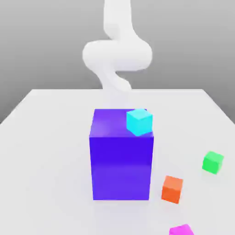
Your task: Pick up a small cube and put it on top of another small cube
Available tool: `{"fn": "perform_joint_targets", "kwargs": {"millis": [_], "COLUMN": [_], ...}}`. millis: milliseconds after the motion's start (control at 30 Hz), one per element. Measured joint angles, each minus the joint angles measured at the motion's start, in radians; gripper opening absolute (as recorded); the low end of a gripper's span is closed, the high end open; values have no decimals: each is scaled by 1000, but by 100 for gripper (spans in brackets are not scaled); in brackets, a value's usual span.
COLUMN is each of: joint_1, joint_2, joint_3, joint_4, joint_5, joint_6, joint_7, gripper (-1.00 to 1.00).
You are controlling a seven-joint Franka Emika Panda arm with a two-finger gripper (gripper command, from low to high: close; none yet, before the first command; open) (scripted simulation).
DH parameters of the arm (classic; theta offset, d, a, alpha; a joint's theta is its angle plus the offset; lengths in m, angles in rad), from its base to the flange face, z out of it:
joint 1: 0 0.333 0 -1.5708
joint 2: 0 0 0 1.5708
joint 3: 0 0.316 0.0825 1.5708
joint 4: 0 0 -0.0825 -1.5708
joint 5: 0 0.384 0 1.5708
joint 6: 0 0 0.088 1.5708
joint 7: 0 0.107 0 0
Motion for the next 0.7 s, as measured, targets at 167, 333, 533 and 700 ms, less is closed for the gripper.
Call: {"fn": "perform_joint_targets", "kwargs": {"millis": [167, 333, 533, 700], "joint_1": [16, 22, 32, 72], "joint_2": [190, 373, 589, 764], "joint_3": [17, 59, 118, 139], "joint_4": [14, 28, 41, 48], "joint_5": [116, 189, 202, 146], "joint_6": [37, 74, 130, 187], "joint_7": [154, 332, 598, 866], "gripper": [0, 0, 0, 0]}}
